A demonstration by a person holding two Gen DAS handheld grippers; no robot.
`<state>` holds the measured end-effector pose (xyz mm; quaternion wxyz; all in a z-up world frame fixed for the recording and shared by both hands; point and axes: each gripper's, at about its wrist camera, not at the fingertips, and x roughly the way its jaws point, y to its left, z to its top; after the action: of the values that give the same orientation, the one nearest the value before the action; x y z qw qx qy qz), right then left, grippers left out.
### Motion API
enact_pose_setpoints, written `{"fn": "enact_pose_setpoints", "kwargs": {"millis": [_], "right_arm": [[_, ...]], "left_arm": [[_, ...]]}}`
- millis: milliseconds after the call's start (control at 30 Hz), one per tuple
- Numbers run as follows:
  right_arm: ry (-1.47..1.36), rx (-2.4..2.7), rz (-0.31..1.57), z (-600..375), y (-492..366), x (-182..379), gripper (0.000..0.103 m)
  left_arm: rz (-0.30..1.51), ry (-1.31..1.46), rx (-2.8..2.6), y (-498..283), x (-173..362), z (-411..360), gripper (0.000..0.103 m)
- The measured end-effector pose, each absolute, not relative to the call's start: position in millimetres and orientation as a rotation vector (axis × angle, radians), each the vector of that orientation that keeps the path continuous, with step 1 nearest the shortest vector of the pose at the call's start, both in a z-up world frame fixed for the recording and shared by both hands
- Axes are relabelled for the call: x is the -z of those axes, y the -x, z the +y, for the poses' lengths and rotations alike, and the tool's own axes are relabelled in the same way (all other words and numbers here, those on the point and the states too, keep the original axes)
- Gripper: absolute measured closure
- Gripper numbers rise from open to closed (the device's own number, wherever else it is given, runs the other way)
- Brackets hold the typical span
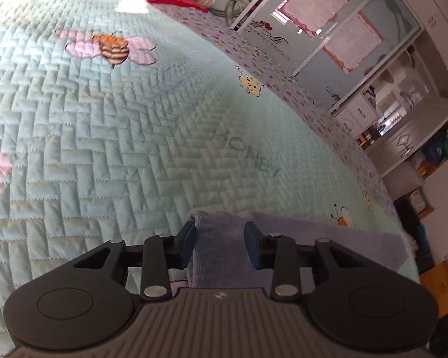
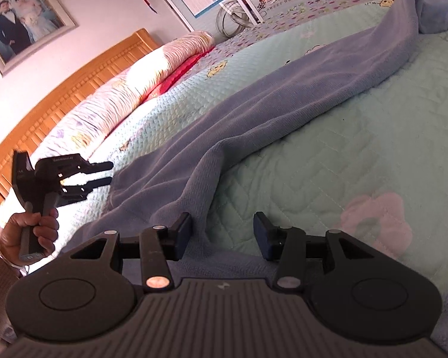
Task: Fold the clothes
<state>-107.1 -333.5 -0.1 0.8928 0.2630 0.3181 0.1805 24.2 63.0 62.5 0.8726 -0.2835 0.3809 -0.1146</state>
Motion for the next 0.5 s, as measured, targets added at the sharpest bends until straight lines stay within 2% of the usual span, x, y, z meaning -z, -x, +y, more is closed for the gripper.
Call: {"fn": "enact_pose_setpoints", "kwargs": {"millis": [300,500], "right_arm": [[-0.583,-0.392,0.648,-338.4,106.7,2.8,0.056],[-0.593,-0.397,0.644,-339.3,105.6,3.9,0.056]], "left_arm": [[0.796,0.677,0.344,-14.4,-65.1,65.3,0.064],[0.879,0.637,0.361,-16.1,-55.3,54.4,0.064]]}}
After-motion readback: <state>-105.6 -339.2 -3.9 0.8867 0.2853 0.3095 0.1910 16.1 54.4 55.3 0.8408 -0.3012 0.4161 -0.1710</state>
